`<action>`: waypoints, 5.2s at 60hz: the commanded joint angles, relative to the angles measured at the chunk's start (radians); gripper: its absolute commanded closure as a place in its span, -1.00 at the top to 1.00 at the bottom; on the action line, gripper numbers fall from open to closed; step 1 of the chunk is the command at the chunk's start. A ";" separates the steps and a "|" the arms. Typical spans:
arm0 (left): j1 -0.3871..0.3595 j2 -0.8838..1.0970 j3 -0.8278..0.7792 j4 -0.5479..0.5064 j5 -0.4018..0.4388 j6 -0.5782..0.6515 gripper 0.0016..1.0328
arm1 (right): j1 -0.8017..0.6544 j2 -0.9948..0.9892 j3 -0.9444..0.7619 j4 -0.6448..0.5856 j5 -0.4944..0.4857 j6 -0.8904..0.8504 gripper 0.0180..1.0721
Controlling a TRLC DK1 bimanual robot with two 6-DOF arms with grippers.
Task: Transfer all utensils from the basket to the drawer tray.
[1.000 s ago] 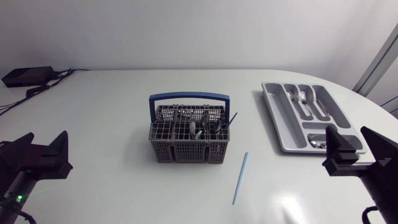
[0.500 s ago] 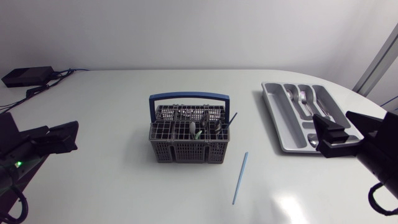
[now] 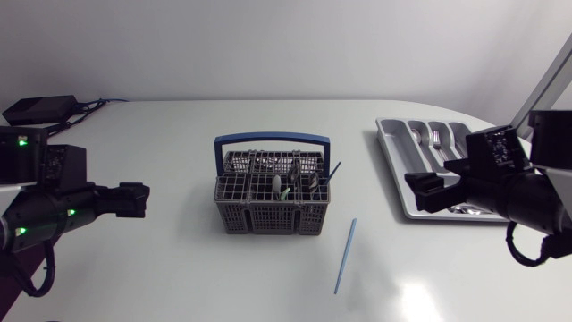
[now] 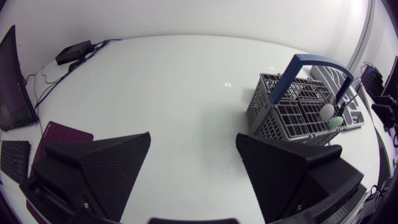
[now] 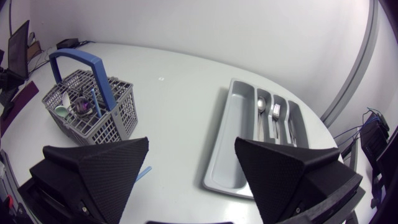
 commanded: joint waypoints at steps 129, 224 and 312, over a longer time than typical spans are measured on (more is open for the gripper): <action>-0.075 0.039 -0.024 -0.020 0.002 0.147 0.89 | 0.367 0.939 0.425 -0.712 0.051 -1.394 -0.80; -0.152 -0.020 -0.042 -0.032 0.002 0.135 0.89 | 0.590 0.521 -0.031 -0.616 -0.042 -0.512 0.06; -0.143 -0.027 -0.059 -0.020 0.001 0.144 0.89 | 0.715 0.758 0.198 -0.384 0.023 -0.362 0.36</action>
